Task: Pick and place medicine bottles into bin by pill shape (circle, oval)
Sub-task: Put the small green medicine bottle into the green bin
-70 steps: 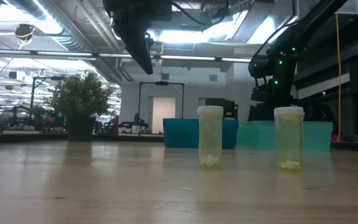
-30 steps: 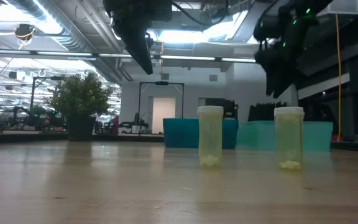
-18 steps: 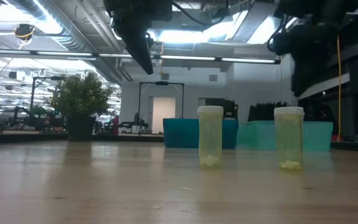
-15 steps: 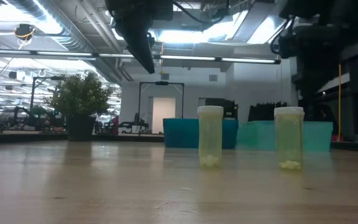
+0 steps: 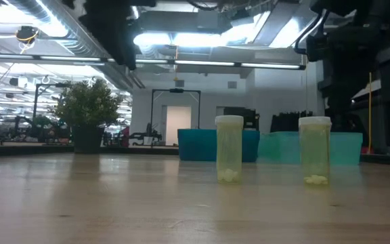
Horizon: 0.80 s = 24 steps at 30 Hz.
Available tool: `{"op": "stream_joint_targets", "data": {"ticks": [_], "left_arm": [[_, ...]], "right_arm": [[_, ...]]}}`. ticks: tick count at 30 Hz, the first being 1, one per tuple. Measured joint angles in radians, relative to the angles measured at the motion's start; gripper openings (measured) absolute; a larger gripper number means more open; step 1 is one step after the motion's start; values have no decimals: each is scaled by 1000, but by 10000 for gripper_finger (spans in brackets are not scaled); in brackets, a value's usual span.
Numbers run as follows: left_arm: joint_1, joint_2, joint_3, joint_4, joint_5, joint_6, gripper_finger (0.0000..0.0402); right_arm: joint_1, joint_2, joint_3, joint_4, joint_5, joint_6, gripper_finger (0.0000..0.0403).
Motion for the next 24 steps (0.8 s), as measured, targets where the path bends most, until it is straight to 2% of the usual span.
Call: {"op": "stream_joint_targets", "data": {"ticks": [4, 8, 15, 18, 24], "left_arm": [[-3, -167, -174, 137, -14, -41, 234], [-3, -363, -411, 312, -71, -97, 234], [28, -693, -796, 771, -292, -91, 234], [68, -805, -923, 912, -283, -64, 234], [125, -969, -1083, 982, -217, -62, 234]], "right_arm": [[0, 0, 0, 4, 0, 0, 184], [0, 0, 0, 5, 0, 1, 184], [0, 0, 0, 25, 0, 3, 184], [0, 0, 0, 38, 0, 3, 184], [0, 0, 0, 43, 0, 3, 184]]}}
